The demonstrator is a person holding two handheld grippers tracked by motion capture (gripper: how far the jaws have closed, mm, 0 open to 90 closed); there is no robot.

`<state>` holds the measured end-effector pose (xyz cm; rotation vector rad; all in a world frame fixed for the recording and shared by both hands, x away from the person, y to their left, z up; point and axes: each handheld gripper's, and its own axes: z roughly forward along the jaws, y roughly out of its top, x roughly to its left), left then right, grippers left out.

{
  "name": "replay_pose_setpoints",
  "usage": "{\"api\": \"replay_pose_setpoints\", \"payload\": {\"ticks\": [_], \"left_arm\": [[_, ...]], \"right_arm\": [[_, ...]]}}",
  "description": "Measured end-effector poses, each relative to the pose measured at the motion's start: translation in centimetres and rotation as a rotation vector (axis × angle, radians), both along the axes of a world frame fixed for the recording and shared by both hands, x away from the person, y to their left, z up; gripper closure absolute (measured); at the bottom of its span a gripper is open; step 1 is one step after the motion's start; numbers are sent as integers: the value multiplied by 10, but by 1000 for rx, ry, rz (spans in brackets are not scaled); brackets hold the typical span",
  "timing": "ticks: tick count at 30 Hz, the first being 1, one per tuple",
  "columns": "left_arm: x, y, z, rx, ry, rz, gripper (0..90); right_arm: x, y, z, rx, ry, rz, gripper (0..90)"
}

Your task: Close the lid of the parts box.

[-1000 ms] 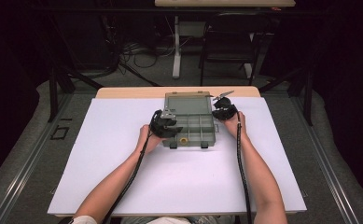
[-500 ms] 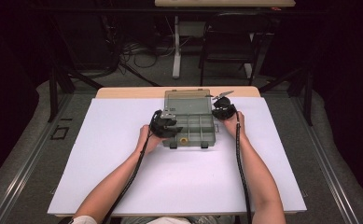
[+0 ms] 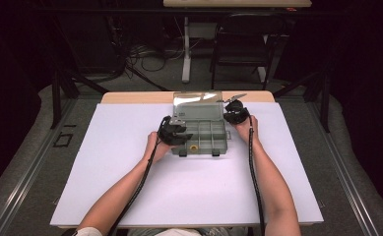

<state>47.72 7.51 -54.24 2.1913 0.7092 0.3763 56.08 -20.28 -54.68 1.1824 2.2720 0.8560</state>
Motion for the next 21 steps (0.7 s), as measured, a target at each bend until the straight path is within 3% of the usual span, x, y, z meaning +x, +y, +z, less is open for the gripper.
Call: {"api": "replay_pose_setpoints", "payload": {"ticks": [21], "left_arm": [[0,0,0,1,-1,2,573]], "right_arm": [[-2,-1,9,14,-61,4,900]]}}
